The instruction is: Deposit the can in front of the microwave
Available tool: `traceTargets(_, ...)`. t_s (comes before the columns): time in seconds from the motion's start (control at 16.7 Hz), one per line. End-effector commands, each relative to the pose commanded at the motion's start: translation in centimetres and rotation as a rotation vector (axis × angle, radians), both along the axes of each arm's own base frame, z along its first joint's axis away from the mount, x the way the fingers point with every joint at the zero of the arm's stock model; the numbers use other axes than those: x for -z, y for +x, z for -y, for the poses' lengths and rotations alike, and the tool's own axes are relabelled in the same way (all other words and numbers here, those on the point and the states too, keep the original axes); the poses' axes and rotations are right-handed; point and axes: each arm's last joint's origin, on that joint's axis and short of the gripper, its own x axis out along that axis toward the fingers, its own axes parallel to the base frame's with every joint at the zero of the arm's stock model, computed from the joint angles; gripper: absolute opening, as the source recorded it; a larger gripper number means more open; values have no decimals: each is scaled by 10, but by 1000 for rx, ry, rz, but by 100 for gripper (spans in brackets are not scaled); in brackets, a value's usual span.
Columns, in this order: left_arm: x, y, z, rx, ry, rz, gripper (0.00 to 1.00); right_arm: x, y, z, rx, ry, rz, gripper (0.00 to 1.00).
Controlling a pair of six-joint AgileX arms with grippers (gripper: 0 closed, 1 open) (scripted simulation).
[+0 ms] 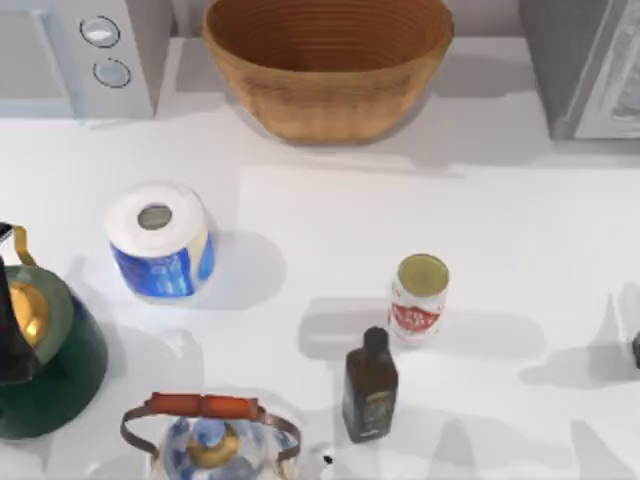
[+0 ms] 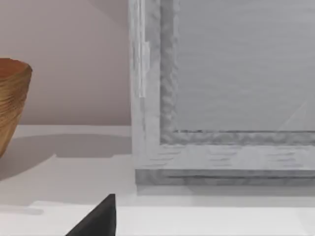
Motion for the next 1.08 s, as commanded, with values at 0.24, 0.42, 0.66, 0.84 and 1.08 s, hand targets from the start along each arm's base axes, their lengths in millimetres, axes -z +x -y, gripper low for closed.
traceTargets(0.24,-5,0,2,16,-1,-26,100,0,0,0,0,0,0,100)
traceTargets(0.42,-28,2,8,73,0,-126,100,0,0,0,0,0,0,100)
traceTargets(0.66,-85,20,24,187,19,-341,100,0,0,0,0,0,0,100)
traceTargets(0.84,-135,57,49,288,59,-541,100,0,0,0,0,0,0,100)
traceTargets(1.08,-175,129,114,421,158,-825,100,0,0,0,0,0,0,100)
